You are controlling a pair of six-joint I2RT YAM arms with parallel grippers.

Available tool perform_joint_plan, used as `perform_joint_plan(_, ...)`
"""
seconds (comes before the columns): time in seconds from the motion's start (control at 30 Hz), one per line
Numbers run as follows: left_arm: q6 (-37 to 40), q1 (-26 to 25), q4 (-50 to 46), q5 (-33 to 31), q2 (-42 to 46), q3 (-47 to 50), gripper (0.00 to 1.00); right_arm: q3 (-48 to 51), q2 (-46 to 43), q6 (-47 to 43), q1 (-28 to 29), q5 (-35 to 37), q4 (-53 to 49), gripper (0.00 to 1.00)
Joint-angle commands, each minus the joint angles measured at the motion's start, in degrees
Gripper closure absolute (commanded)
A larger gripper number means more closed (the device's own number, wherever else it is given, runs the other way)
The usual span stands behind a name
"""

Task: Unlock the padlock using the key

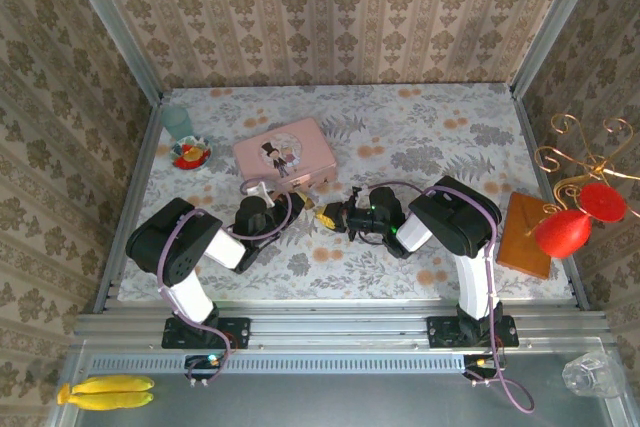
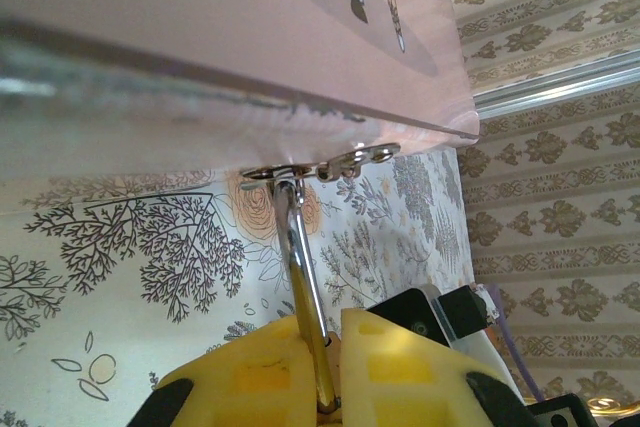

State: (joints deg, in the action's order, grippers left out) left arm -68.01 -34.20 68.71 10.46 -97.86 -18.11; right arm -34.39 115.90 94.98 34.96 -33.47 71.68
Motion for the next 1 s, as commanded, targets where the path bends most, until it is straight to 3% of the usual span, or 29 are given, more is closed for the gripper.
perform_joint_plan(0.0,-3.4,-1.2,5.1,1.9,1.2,-1.9,1.0,-1.2,0.2,0.5,-0.1,0.2,2.6,1.0)
perform_joint_plan(0.97,-4.2,-4.2,4.7,2.6,-0.7,-3.2,1.0,-2.5,2.0,0.8,-0.9,0.4,2.5,1.0)
